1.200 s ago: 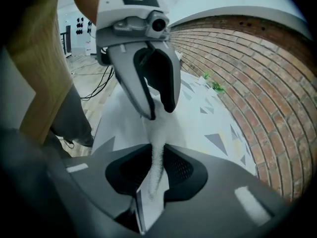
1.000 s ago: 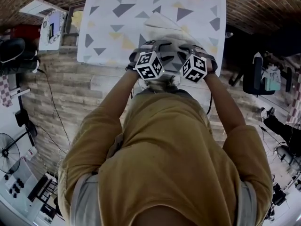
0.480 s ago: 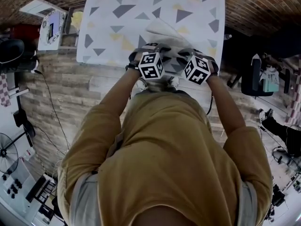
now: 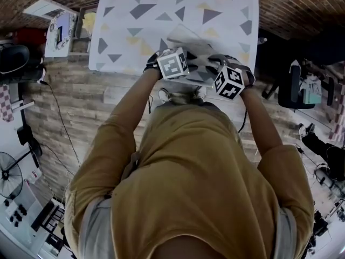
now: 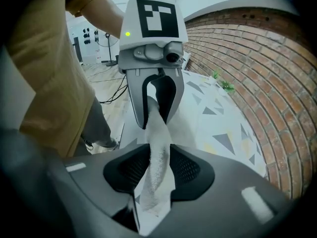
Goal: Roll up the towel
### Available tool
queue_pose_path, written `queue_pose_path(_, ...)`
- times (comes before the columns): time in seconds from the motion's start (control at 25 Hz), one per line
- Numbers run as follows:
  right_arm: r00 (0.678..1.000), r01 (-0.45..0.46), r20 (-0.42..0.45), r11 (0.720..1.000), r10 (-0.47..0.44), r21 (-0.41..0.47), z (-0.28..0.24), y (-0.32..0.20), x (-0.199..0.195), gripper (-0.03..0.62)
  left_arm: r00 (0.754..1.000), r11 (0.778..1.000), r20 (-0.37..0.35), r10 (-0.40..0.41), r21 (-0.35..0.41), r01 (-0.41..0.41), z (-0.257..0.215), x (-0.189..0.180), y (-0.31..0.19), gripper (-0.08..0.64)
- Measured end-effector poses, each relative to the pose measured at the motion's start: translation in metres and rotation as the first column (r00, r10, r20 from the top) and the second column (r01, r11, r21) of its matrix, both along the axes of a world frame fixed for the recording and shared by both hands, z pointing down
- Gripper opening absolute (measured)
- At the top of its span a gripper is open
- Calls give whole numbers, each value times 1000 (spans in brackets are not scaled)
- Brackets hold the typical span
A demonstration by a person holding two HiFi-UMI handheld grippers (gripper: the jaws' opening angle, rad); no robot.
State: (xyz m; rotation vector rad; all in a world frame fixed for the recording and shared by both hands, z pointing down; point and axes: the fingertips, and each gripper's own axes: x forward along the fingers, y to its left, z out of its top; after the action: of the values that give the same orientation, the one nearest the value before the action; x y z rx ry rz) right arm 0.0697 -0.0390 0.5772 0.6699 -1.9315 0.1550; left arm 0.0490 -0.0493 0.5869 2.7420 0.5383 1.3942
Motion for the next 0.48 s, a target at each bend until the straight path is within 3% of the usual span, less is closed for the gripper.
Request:
queue_pose_path(0.16,998,-21,57,999,23,-48,0,-2,-2,150,999,995,29,12,-103,-9,7,-2,-1,192)
queue_pose_path(0.32,992,-40,114,990,56,-134,5,-8,0,151,999,978,53,-11,-206,21,8,-1,-8,192)
queue_pose_path(0.48,986,-78,134,985,99,-154,7,-20,8,149,999,980,37,-39,-196,46,5,5,-23,204)
